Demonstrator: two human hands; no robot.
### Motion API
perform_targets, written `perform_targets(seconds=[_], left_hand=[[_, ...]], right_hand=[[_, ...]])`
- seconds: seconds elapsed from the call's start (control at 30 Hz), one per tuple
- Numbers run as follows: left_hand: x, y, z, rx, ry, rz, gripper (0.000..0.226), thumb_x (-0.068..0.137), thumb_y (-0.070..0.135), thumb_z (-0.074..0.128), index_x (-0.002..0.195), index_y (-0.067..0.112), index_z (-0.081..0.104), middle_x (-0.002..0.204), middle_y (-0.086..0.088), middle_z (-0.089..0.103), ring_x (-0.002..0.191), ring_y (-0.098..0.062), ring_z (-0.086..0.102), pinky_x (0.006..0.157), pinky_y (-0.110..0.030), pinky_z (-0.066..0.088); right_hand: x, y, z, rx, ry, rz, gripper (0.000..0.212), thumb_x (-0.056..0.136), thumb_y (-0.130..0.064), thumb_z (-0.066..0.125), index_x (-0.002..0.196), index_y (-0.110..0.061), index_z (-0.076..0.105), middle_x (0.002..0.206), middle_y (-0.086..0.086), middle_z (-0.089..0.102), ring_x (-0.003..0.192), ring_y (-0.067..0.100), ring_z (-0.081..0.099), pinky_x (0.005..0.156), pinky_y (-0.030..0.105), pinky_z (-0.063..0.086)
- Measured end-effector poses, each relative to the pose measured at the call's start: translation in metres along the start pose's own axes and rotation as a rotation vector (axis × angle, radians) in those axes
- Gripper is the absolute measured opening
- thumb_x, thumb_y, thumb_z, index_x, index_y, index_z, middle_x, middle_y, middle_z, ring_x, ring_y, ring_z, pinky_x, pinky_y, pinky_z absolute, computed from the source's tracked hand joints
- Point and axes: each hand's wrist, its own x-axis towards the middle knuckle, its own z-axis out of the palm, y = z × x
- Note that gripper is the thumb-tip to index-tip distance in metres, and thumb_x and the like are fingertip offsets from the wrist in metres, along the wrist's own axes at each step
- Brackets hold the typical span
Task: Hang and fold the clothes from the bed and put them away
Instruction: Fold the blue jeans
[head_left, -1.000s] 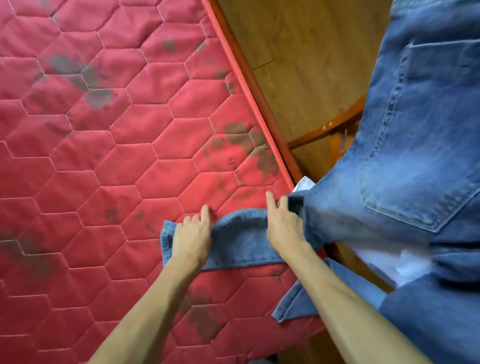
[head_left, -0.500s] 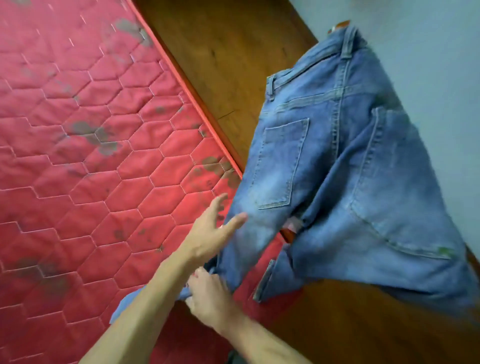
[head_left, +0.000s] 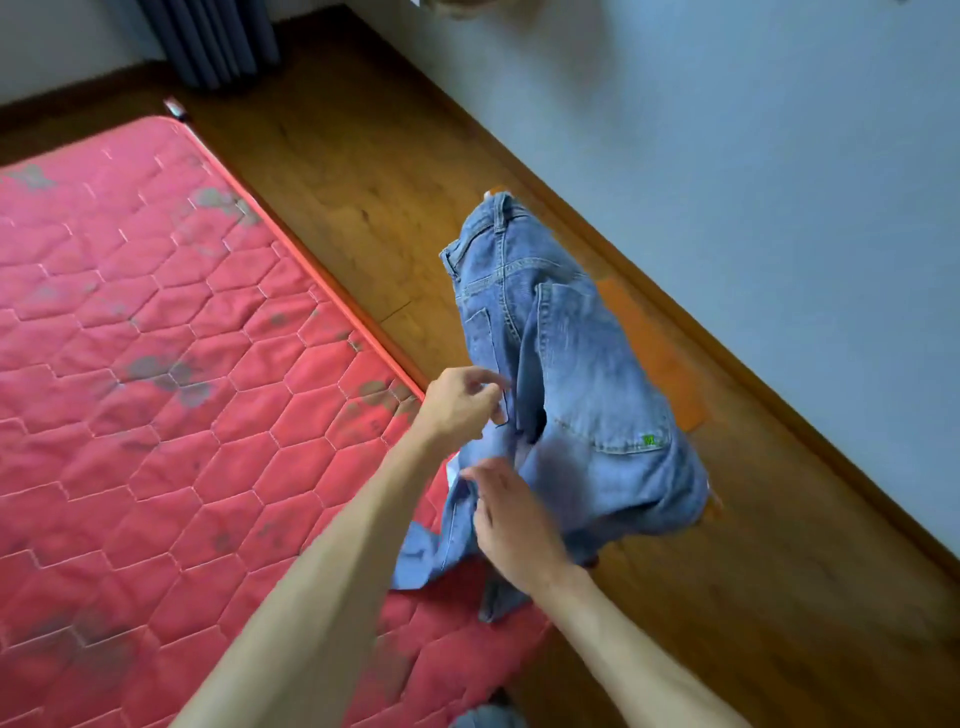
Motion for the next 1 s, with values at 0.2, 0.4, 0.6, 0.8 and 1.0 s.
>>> perform_targets(seconds=[0.2, 0.4, 0.6, 0.8, 1.0], left_hand=[[0.014, 0.037, 0.010, 0.071, 0.086, -0.005, 0.068, 0.084, 0.065, 0.052, 0.076, -0.001, 0.064, 0.068, -0.010, 0.061, 0.080, -0.031, 0.066, 0.077, -0.042, 0.055], [0.024, 0.037, 0.021, 0.090, 0.146, 0.079, 0.032, 0.092, 0.030, 0.058, 0.078, 0.002, 0.063, 0.079, -0.014, 0.072, 0.081, -0.033, 0.068, 0.077, -0.045, 0.056], [-0.003, 0.042, -0.003, 0.201, -0.016, 0.147, 0.024, 0.080, 0.031, 0.052, 0.063, 0.015, 0.053, 0.061, 0.001, 0.061, 0.063, -0.021, 0.057, 0.063, -0.032, 0.044], [-0.071, 0.057, -0.070, 0.122, -0.397, -0.104, 0.020, 0.095, 0.019, 0.064, 0.082, 0.005, 0.070, 0.073, -0.002, 0.067, 0.069, -0.009, 0.063, 0.073, -0.028, 0.054], [-0.114, 0.064, -0.124, 0.175, 0.137, -0.001, 0.066, 0.057, 0.031, 0.056, 0.118, 0.006, 0.059, 0.115, -0.007, 0.062, 0.106, -0.022, 0.060, 0.095, -0.043, 0.052]], right_hand=[[0.030, -0.025, -0.135, 0.060, 0.477, -0.081, 0.028, 0.085, -0.001, 0.057, 0.109, -0.010, 0.069, 0.112, 0.003, 0.062, 0.101, 0.017, 0.061, 0.089, 0.030, 0.050], [0.071, 0.006, -0.177, -0.118, 0.257, 0.248, 0.064, 0.085, -0.051, 0.070, 0.133, -0.013, 0.055, 0.129, 0.011, 0.055, 0.117, 0.031, 0.052, 0.098, 0.036, 0.041], [0.070, 0.013, -0.165, -0.050, 0.424, 0.135, 0.038, 0.085, -0.044, 0.074, 0.076, -0.010, 0.060, 0.079, -0.003, 0.049, 0.075, 0.023, 0.051, 0.060, 0.029, 0.030], [0.053, -0.027, -0.171, 0.001, 0.536, -0.091, 0.030, 0.073, -0.024, 0.086, 0.062, -0.009, 0.061, 0.068, -0.001, 0.055, 0.067, 0.024, 0.056, 0.051, 0.032, 0.040], [0.023, -0.123, -0.194, 0.325, 0.534, -0.440, 0.015, 0.074, -0.015, 0.086, 0.076, -0.008, 0.073, 0.076, -0.001, 0.063, 0.075, 0.019, 0.060, 0.071, 0.025, 0.049]])
